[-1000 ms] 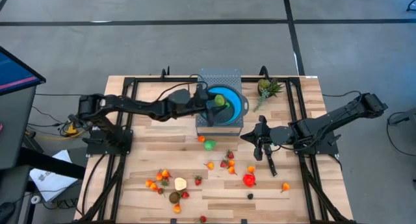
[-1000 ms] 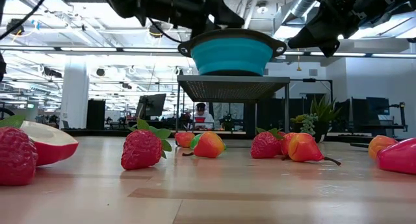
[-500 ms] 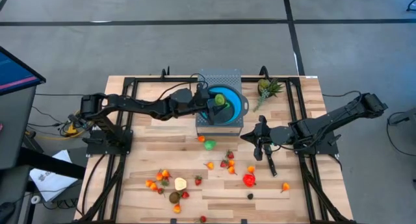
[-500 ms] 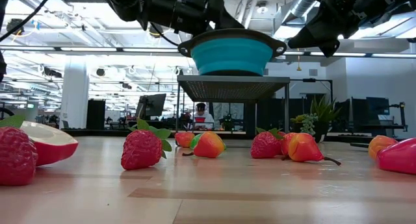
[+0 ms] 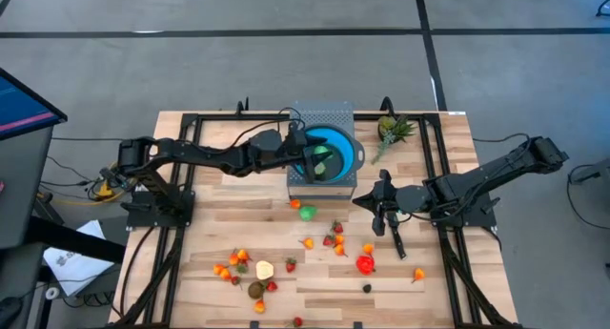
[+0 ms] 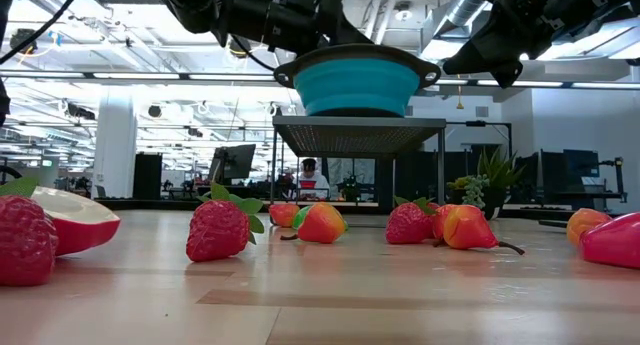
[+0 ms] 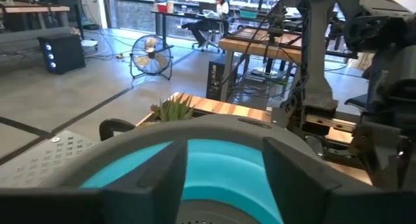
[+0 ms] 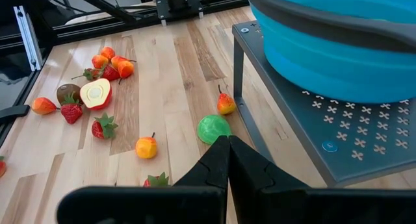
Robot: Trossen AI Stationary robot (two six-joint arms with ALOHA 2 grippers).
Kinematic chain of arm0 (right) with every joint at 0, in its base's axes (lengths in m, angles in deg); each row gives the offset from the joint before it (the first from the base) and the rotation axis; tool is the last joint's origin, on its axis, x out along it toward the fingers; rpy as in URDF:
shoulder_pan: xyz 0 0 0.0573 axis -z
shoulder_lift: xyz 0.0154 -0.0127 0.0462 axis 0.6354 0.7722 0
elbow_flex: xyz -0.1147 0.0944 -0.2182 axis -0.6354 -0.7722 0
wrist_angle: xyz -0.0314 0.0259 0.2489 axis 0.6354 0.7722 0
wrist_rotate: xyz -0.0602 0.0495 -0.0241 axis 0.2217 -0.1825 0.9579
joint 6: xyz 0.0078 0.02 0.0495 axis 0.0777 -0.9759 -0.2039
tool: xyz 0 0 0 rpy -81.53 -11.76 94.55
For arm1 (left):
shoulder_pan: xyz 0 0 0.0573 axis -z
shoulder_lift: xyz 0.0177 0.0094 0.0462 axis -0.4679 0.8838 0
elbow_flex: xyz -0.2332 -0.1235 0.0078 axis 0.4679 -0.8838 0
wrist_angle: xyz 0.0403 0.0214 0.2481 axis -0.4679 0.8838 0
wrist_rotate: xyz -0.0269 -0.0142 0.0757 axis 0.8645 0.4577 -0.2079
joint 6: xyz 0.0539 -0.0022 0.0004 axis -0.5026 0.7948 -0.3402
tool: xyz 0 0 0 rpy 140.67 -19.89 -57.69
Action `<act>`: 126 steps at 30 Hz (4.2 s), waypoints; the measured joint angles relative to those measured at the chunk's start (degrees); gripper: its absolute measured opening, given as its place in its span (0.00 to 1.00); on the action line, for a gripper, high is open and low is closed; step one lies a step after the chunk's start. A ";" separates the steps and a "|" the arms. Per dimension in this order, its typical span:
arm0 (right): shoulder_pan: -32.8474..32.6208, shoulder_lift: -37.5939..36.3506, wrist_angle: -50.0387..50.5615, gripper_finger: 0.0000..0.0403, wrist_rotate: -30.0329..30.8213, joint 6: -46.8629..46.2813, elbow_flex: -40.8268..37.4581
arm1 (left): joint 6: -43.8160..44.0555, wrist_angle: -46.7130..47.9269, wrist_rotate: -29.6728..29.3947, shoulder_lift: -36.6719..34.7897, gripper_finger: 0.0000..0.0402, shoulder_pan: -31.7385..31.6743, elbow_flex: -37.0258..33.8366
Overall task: Pick & Place Fruit
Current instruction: Put the peach into the strainer bowl
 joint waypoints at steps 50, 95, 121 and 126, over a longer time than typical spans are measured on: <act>0.13 0.00 0.02 0.00 -1.48 -3.41 0.00 | 4.54 0.24 0.12 -31.17 0.00 15.56 -25.11; 0.37 0.01 -3.50 0.00 -1.42 -3.14 0.00 | 14.41 1.93 -26.17 -24.86 0.00 44.90 -20.38; 0.37 0.01 -4.06 0.00 -1.32 -2.99 0.00 | 40.55 62.31 -19.07 -15.06 0.00 49.34 -4.72; 0.37 0.01 -3.12 0.00 -1.32 -2.97 0.00 | 40.58 62.28 -13.06 -15.10 0.00 49.46 -8.12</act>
